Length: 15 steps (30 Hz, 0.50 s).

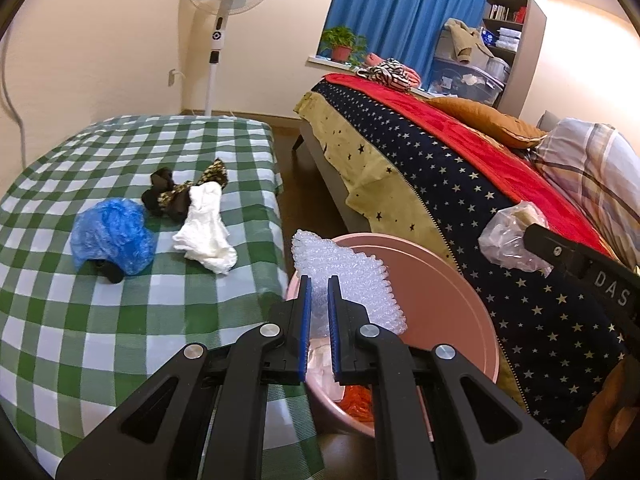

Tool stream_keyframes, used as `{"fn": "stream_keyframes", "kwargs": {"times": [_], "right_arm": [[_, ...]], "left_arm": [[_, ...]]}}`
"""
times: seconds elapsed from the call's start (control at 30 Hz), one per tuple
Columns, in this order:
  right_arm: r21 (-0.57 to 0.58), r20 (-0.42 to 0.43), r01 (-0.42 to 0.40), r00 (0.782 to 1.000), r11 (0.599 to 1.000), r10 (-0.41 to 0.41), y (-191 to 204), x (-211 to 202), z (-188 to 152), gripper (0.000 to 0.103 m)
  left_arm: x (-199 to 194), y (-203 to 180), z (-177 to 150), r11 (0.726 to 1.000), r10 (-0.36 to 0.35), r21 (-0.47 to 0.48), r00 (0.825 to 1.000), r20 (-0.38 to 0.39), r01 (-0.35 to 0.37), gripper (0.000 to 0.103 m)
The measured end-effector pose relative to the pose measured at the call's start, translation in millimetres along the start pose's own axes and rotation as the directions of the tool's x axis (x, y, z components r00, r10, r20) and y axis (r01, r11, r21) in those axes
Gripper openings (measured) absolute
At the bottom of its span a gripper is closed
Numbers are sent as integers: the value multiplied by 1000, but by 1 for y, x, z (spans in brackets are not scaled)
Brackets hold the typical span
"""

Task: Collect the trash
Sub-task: 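Open both tools to drop the clear bag and foam net into the bin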

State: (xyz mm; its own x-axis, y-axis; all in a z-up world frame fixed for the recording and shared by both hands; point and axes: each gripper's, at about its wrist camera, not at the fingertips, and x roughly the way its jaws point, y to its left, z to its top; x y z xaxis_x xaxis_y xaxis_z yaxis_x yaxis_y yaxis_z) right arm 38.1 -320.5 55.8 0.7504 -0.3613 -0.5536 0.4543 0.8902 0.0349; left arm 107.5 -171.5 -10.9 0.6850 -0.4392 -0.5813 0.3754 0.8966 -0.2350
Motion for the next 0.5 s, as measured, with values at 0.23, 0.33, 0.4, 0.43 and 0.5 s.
{"fn": "stream_keyframes", "kwargs": {"times": [0.23, 0.33, 0.4, 0.43, 0.5], "right_arm": [[39, 3, 41, 999, 998, -41, -6, 2, 1, 60], [41, 8, 43, 999, 998, -43, -7, 0, 0, 60], [43, 12, 36, 999, 998, -37, -7, -1, 0, 60], [44, 15, 32, 999, 999, -33, -6, -2, -1, 60], [43, 22, 20, 1000, 999, -21, -5, -5, -1, 60]], "left_arm": [[2, -6, -1, 999, -49, 4, 999, -9, 49, 20], [0, -4, -1, 999, -53, 2, 999, -12, 53, 21], [-3, 0, -1, 999, -51, -2, 999, -10, 51, 21], [-5, 2, -1, 999, -49, -4, 999, -9, 48, 21], [-10, 7, -1, 999, -39, -10, 999, -5, 39, 21]]}}
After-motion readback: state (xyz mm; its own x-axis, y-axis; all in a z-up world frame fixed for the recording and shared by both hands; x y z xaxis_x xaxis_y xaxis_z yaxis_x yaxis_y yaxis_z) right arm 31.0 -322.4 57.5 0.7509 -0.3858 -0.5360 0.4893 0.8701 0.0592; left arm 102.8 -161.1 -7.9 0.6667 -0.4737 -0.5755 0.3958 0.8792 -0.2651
